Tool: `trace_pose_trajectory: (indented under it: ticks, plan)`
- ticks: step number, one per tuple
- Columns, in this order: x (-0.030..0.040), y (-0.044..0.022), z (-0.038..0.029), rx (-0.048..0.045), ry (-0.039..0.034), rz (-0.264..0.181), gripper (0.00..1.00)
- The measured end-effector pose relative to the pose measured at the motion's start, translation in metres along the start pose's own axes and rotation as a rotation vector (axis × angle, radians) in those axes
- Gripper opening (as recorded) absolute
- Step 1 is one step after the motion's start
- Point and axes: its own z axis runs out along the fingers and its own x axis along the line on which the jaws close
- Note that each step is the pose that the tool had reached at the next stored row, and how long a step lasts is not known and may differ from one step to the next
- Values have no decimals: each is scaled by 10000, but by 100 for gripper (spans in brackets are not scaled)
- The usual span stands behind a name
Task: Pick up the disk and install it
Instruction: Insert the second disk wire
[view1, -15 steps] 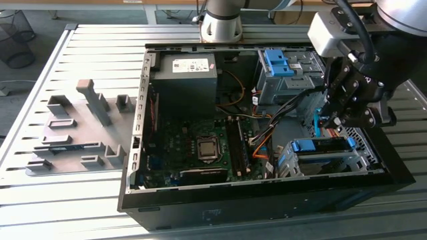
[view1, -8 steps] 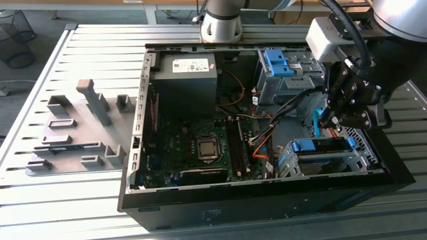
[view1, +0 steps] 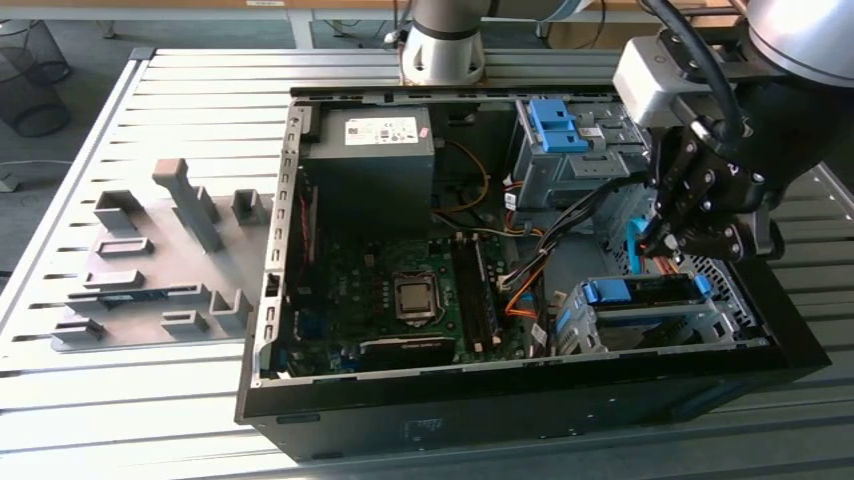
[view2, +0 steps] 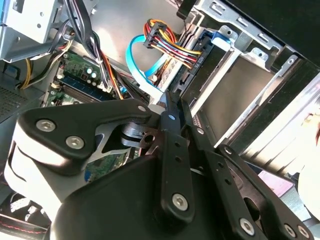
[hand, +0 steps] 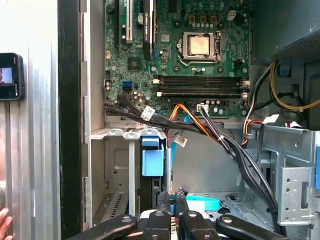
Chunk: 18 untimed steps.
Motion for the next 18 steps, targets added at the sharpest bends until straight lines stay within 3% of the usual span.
trace_pose_trajectory:
  ticks: [6, 13, 14, 16, 18]
  plan:
    - [8, -49, 5, -71, 3, 90, 16]
    - [8, -52, 4, -72, -4, 96, 17]
    - [8, -53, 0, -72, -6, 91, 23]
    - [7, -51, -23, -72, -6, 64, 23]
    - [6, -40, -36, -29, -9, 36, 23]
